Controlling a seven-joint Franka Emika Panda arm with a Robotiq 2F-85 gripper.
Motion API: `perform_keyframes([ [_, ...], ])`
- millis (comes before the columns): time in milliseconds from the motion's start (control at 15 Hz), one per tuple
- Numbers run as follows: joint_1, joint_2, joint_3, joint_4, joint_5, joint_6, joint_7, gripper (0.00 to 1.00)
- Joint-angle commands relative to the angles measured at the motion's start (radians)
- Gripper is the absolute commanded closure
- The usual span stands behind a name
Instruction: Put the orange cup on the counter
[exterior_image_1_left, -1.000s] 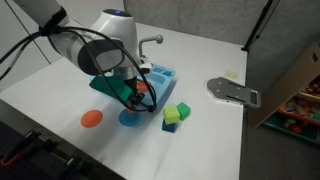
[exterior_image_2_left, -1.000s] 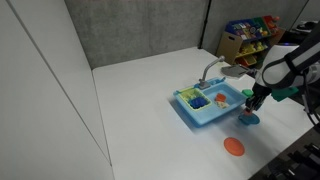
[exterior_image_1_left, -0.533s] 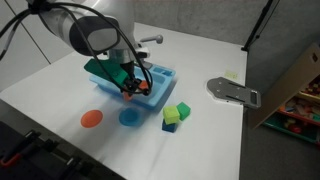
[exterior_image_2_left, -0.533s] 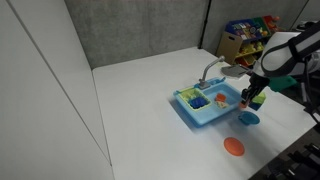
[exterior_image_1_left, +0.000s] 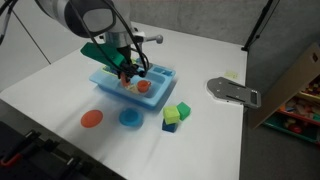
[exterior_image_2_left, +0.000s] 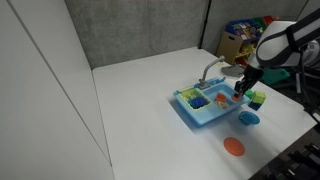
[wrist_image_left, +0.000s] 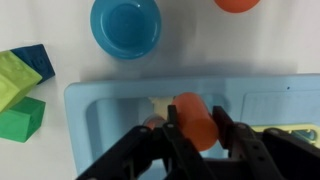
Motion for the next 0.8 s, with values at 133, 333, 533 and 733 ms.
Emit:
perform_keyframes([
  [133, 0.013, -0.001, -0.012, 0.001, 0.008, -0.003, -0.004, 0.61],
  [333, 0.02, -0.006, -0.015, 0.0, -0.002, -0.001, 0.0, 0.86],
  [533, 0.058, -0.018, -0.022, 0.001, -0.041, 0.002, 0.024, 0.86],
  [733, 0.103, -0.014, -0.025, 0.013, -0.082, -0.002, 0.049, 0.86],
])
